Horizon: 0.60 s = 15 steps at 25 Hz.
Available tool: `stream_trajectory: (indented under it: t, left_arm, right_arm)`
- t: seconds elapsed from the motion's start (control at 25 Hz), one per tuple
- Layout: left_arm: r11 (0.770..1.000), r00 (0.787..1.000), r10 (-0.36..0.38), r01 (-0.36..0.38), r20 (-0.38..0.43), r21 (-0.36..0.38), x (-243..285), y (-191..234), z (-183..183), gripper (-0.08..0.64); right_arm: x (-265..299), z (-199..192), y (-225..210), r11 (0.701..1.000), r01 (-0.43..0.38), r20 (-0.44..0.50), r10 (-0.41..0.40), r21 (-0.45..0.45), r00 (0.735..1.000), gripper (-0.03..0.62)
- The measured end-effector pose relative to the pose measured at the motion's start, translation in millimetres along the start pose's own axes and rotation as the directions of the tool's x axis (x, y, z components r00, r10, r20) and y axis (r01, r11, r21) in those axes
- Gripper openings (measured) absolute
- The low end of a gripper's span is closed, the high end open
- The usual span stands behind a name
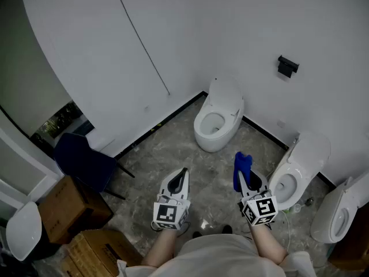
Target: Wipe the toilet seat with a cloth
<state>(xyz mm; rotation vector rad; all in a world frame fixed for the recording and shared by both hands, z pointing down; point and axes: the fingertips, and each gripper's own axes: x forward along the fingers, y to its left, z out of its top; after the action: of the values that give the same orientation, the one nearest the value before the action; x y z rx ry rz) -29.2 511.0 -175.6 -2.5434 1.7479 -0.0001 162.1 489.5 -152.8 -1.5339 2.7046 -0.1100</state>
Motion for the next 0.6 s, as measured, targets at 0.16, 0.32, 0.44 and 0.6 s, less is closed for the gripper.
stream_trajectory:
  t: [0.16,0.32,0.44,0.6]
  left_arm:
    - [1.0,1.0,0.011,-0.011,-0.001,0.009,14.7,-8.1,-2.9,0.008]
    - [1.0,1.0,0.027,-0.027,-0.001,0.002,17.1,-8.8,-2.8,0.008]
    - [0.999,0.999,0.044,-0.044,-0.003,0.012,19.1,-9.5,-1.8,0.008]
    - [0.998,0.998,0.067,-0.067,-0.012,0.009,26.5,-10.7,-3.0,0.008]
  right_arm:
    - [-0.7,0.7,-14.5,1.0,-0.005,0.008,0.005,-0.011,1.0,0.066]
    - [-1.7,-0.8,-22.6,1.0,0.002,0.009,-0.002,-0.006,1.0,0.066]
    - [0.2,-1.1,-28.0,1.0,0.002,0.013,-0.001,-0.006,1.0,0.066]
    - [2.1,-1.0,-36.3,1.0,-0.009,0.014,0.01,-0.015,1.0,0.066]
